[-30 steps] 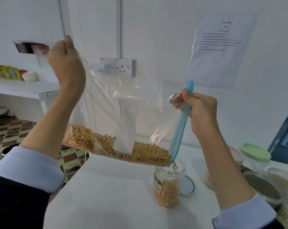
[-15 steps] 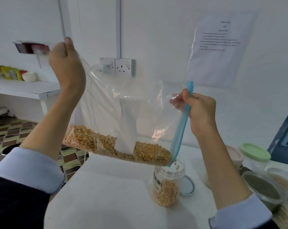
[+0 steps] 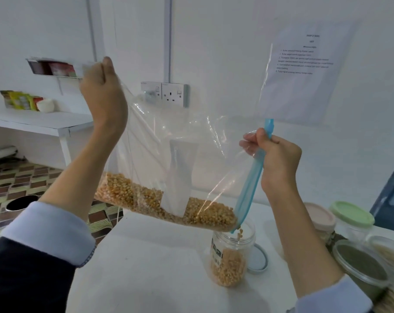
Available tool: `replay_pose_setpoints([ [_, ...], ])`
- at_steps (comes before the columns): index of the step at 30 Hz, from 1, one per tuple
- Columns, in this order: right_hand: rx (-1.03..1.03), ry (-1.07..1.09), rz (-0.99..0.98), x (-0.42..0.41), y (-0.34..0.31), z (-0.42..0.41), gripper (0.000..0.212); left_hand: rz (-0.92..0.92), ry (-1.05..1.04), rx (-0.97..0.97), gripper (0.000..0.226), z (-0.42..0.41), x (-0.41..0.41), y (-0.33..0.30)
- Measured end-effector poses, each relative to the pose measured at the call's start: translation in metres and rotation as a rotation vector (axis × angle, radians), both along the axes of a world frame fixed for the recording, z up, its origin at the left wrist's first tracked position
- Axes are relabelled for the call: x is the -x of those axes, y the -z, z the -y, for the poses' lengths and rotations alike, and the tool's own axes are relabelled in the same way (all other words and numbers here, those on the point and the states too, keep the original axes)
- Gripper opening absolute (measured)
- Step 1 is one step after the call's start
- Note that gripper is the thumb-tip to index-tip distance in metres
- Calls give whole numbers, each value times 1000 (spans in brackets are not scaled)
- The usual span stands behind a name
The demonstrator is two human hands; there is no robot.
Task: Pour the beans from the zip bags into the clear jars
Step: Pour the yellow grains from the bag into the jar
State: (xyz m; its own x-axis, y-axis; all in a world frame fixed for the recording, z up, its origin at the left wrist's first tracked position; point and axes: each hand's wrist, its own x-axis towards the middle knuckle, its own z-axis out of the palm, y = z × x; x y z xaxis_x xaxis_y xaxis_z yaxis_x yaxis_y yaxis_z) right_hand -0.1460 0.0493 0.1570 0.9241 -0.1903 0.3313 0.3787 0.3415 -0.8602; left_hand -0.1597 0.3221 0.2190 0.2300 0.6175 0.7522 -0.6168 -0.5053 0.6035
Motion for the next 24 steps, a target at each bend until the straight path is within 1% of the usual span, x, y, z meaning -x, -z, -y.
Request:
replay_pose_setpoints([
  [3, 49, -32, -6, -2, -1, 2, 20, -15, -7, -6, 40, -2, 1, 0],
  [6, 19, -9, -9, -2, 1, 4, 21, -3, -6, 13, 40, -2, 1, -2],
  [9, 44, -29, -3, -1, 0, 3, 21, -1, -10, 9, 40, 0, 1, -1],
  [12, 2, 10, 6, -1, 0, 2, 22, -9, -11, 21, 41, 0, 1, -2],
  [15, 45, -11, -2, 0, 2, 0, 21, 11, 25, 16, 43, 3, 3, -4],
  [18, -24, 2, 2, -1, 2, 3, 22, 14, 57, 23, 44, 1, 7, -3],
  [20, 1, -12, 0, -1, 1, 4, 22, 14, 54, 27, 44, 2, 7, -3],
  [24, -16, -26, 15, -1, 0, 4, 22, 28, 36, 36, 43, 2, 6, -3],
])
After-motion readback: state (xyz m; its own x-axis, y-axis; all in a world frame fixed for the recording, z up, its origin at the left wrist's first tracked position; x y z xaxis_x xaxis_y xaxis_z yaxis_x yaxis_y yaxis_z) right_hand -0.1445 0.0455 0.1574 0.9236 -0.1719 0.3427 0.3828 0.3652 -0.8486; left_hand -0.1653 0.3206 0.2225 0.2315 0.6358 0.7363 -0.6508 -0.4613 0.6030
